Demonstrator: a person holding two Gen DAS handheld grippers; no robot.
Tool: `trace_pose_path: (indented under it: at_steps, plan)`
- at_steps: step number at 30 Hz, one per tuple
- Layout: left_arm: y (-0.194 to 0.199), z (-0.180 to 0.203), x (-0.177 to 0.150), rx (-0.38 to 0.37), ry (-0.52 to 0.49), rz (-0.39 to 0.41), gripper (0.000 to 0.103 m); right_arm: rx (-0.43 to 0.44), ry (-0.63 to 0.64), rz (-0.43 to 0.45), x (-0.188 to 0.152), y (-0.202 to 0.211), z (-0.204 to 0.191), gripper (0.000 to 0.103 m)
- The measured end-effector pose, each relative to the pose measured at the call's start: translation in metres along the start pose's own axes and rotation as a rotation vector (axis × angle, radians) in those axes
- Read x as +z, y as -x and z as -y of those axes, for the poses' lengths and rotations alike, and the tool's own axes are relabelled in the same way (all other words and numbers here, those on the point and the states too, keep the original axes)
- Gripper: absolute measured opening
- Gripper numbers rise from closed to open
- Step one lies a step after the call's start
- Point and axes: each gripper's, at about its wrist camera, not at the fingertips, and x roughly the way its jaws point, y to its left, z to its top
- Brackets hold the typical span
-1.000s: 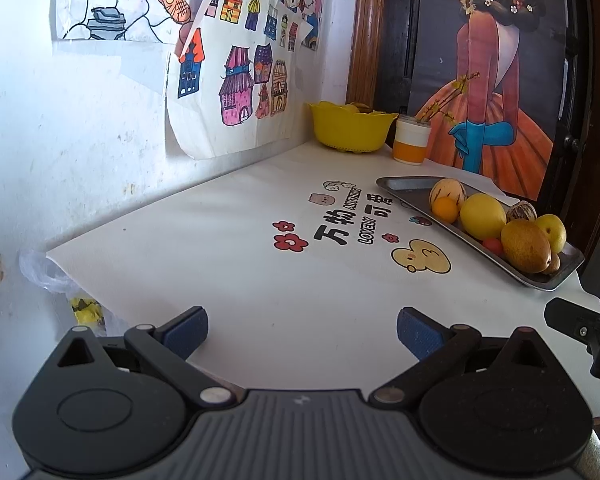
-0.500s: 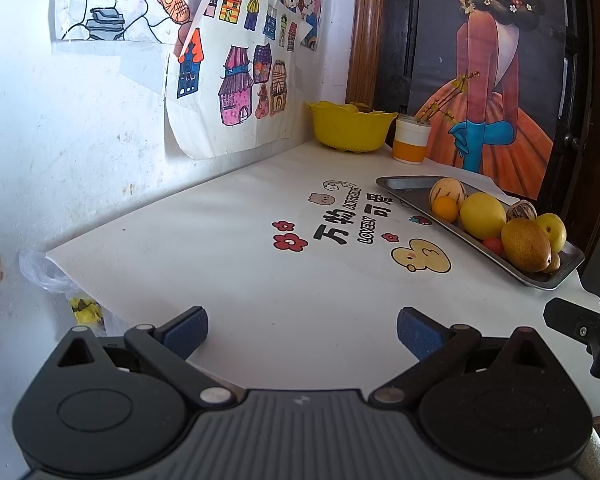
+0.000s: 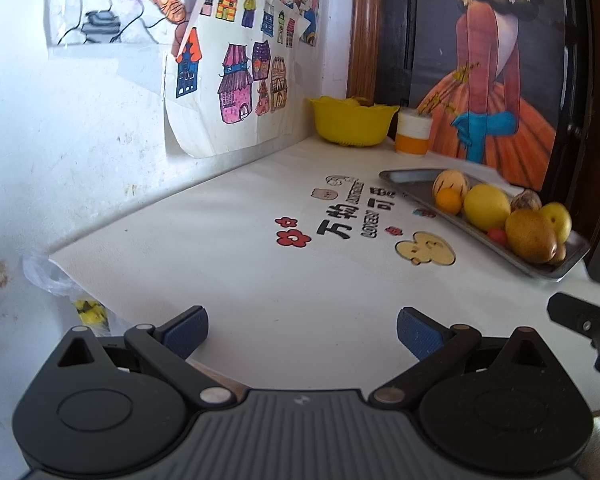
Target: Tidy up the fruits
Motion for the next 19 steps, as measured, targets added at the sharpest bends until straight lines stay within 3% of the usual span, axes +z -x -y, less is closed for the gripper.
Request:
trace_pose_path:
  at_steps: [19]
  plan:
    - [-0.0014, -0.0001, 0.0008, 0.003, -0.023, -0.004, 0.103, 0.0, -0.006, -0.007, -0.0013, -0.0031, -0.0008, 0.102]
